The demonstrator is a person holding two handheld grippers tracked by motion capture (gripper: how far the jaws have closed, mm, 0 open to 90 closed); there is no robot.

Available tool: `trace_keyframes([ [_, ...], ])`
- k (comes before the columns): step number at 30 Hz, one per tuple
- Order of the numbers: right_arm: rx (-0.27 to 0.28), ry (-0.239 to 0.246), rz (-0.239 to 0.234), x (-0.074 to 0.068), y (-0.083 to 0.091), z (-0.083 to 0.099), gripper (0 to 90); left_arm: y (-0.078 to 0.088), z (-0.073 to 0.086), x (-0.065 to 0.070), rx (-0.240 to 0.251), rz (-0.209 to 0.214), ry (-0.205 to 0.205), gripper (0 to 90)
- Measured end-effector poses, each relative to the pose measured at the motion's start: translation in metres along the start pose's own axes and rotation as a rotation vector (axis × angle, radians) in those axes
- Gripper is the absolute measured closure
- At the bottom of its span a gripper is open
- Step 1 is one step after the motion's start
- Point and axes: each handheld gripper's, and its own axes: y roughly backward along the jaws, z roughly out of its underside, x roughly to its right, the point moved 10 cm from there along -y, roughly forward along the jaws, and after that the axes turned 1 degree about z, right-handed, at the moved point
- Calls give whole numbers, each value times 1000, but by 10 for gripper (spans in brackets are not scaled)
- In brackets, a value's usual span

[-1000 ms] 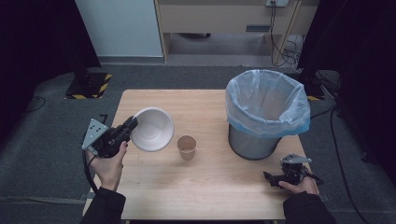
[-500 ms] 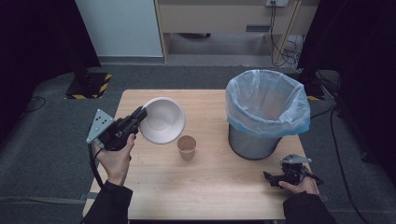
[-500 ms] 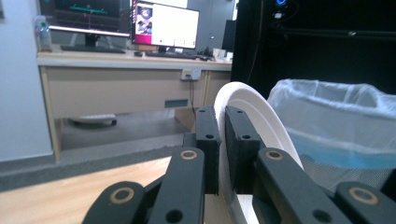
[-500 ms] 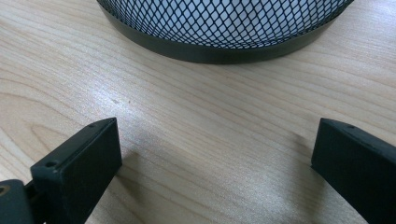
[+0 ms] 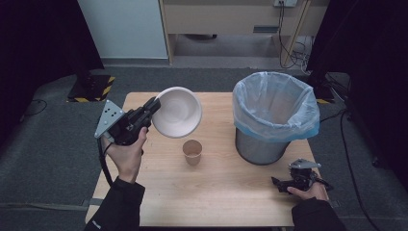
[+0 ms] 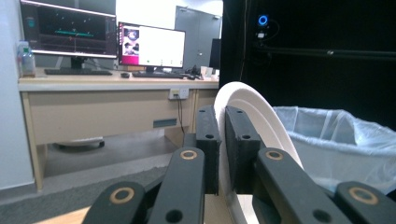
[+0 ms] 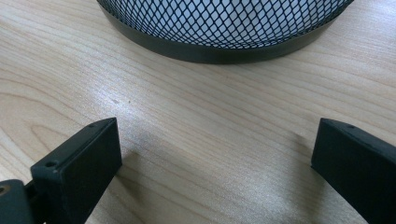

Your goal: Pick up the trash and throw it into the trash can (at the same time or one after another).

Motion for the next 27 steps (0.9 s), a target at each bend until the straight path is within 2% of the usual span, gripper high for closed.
trace_keyframes([
  [8, 0, 0, 0, 0, 0, 0, 19, -18, -20, 14, 31, 28, -20, 843],
  [16, 0, 0, 0, 0, 0, 0, 19, -34, -33, 29, 48, 57, -33, 843],
  [20, -1, -4, -1, 0, 0, 0, 19, -42, -41, 34, 63, 65, -50, 843],
  [22, 0, 0, 0, 0, 0, 0, 19, -45, -43, 37, 58, 71, -42, 843],
  [23, 0, 0, 0, 0, 0, 0, 19, -47, -46, 37, 67, 68, -55, 843],
  [27, 0, 0, 0, 0, 0, 0, 19, -53, -52, 42, 77, 76, -56, 843],
])
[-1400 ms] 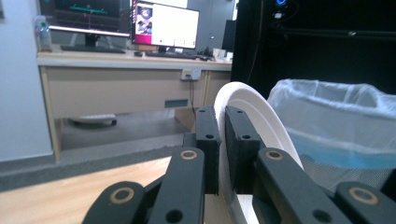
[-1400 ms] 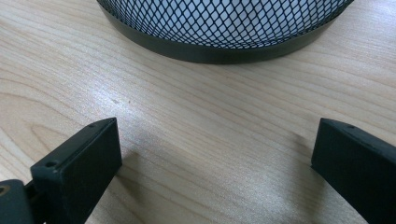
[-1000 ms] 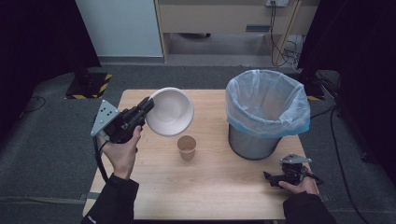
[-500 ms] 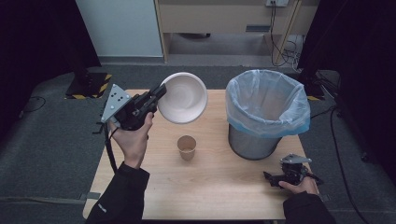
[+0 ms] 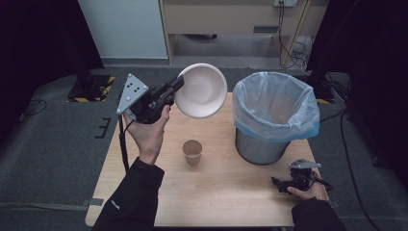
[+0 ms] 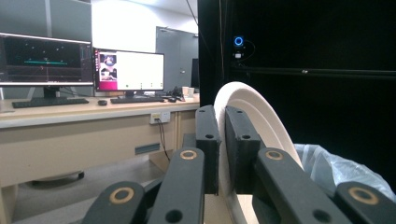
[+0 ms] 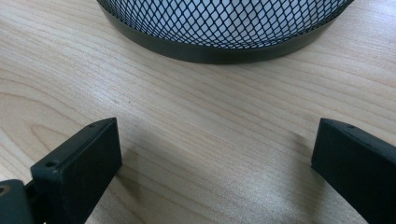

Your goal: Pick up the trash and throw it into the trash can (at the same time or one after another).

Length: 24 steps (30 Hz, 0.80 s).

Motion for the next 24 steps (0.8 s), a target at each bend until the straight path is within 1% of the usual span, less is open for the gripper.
trace_keyframes([
  [7, 0, 0, 0, 0, 0, 0, 19, -15, -10, 10, 14, 19, -5, 843],
  [8, 0, 0, 0, 0, 0, 0, 19, -17, -11, 13, 7, 27, 3, 843],
  [10, -1, -4, -1, 0, 0, 0, 19, -21, -13, 15, 6, 31, -3, 843],
  [14, 1, -1, 0, 0, 0, 0, 19, -29, -18, 21, 16, 41, 5, 843],
  [15, 1, -2, 1, 0, 0, 0, 19, -32, -19, 23, 19, 47, 4, 843],
  [16, 0, -6, 0, 0, 0, 0, 19, -35, -21, 24, 27, 46, -7, 843],
  [18, 3, 1, 1, 0, 0, 0, 19, -39, -23, 27, 32, 50, -6, 843],
  [19, 3, 1, 1, 0, 0, 0, 19, -42, -24, 29, 30, 55, -12, 843],
  [22, 3, 1, 1, 0, 0, 0, 18, -49, -26, 34, 34, 63, -11, 843],
  [23, 2, 0, 0, 0, 0, 0, 18, -53, -26, 38, 29, 73, 0, 843],
  [24, 2, -1, 0, 0, 0, 0, 18, -56, -26, 40, 29, 78, -1, 843],
])
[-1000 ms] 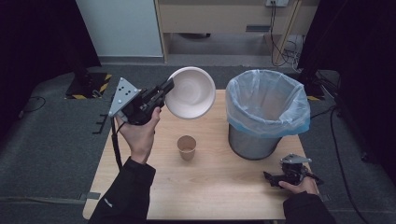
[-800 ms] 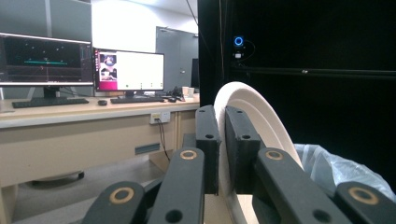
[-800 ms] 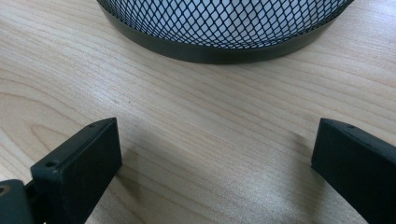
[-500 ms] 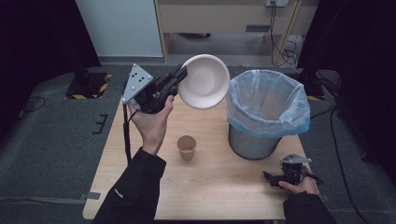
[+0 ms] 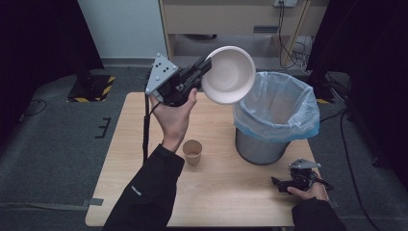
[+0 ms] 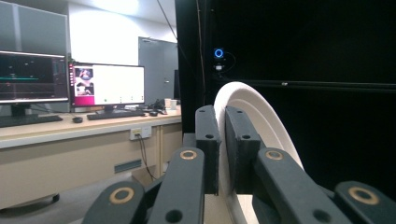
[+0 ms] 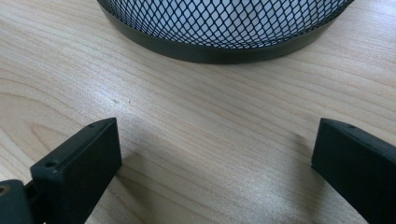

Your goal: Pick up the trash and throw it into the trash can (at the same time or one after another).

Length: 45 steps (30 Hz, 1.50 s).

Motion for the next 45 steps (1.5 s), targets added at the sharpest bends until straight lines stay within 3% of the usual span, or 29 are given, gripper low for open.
trace_keyframes([
  [11, 0, 2, 0, 0, 0, 0, 17, -35, 6, 22, -15, 44, 0, 843],
  [22, 0, 2, 0, 0, 0, 0, 17, -66, 11, 36, -31, 61, -10, 843],
  [32, 0, 3, 0, 0, 0, 0, 17, -98, 39, 47, -86, 68, -12, 842],
  [40, -1, 4, -2, 0, 0, 0, 16, -122, 68, 52, -145, 82, 10, 842],
  [45, 0, 4, -3, -1, 0, 0, 16, -133, 84, 55, -196, 118, 37, 833],
])
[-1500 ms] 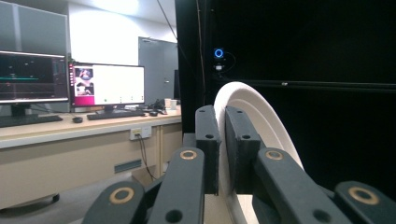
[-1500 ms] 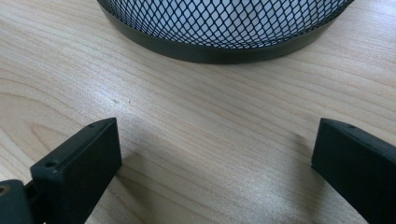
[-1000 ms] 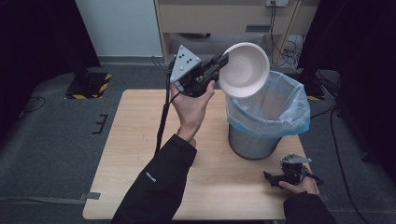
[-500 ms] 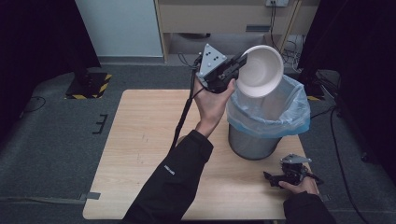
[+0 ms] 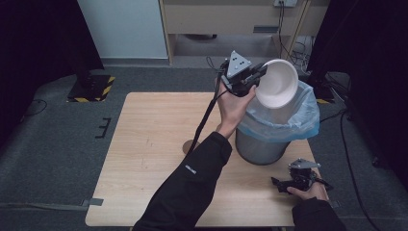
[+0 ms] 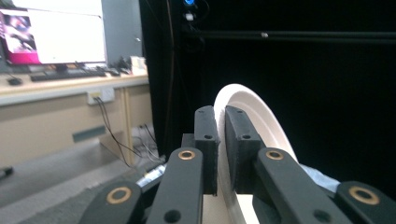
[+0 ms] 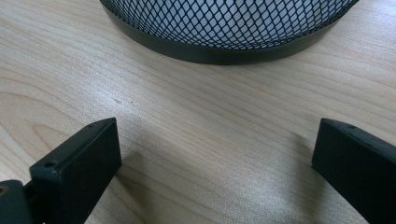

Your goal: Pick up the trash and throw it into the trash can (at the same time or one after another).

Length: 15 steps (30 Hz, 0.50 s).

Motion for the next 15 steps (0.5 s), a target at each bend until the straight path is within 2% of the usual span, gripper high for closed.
trace_keyframes([
  [4, 0, 0, -1, 0, 0, 0, 16, 7, 2, -3, 5, 15, 28, 765],
  [9, 0, 3, -3, 0, 0, 0, 16, 34, 2, -13, 2, 2, 7, 663],
  [10, 0, 3, -3, 0, 0, 0, 16, 34, 2, -13, 2, 2, 7, 646],
  [11, 0, 2, -3, 0, 0, 0, 16, 48, 1, -19, 8, -11, 9, 646],
  [15, 0, 1, -3, -1, 0, 0, 16, 84, 7, -33, -16, -50, 11, 551],
])
